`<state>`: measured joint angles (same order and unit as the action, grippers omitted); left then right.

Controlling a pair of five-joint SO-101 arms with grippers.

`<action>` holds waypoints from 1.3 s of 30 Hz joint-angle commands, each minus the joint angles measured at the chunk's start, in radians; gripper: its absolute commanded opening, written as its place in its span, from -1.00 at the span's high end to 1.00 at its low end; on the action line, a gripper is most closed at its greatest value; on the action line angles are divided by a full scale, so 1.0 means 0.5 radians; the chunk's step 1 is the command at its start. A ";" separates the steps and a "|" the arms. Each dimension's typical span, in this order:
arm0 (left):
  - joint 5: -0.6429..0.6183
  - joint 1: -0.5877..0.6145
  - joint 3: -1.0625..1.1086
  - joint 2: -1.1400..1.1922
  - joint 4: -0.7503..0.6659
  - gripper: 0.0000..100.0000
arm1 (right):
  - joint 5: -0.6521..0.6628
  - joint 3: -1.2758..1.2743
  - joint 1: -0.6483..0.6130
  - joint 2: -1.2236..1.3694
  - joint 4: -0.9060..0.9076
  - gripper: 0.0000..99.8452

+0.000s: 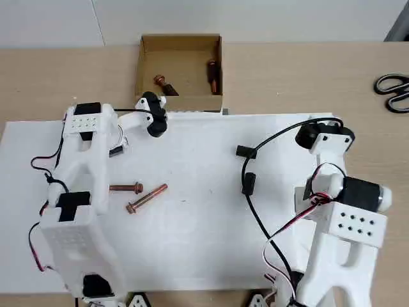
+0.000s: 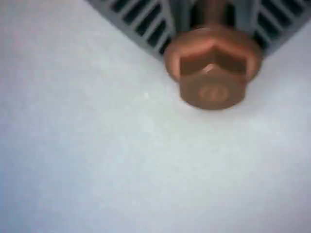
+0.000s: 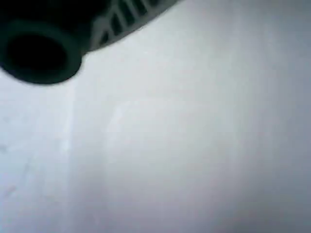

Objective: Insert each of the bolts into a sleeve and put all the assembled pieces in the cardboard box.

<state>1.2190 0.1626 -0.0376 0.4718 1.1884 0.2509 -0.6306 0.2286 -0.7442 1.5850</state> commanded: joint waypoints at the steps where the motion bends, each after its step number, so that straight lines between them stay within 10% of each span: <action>1: -0.012 0.009 -0.063 -0.052 0.052 0.99 | 0.009 0.009 0.008 -0.029 -0.038 0.99; 15: -0.074 -0.077 -0.351 -0.623 0.684 0.99 | 0.006 0.012 0.005 -0.048 -0.041 0.99; 39: -1.565 -0.362 -0.342 -1.826 0.718 0.99 | -0.172 0.635 -0.674 -0.158 0.278 0.99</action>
<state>0.5056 -0.0138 -0.1665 -0.3475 1.5443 0.1757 -0.3606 -0.1013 -0.7626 1.7077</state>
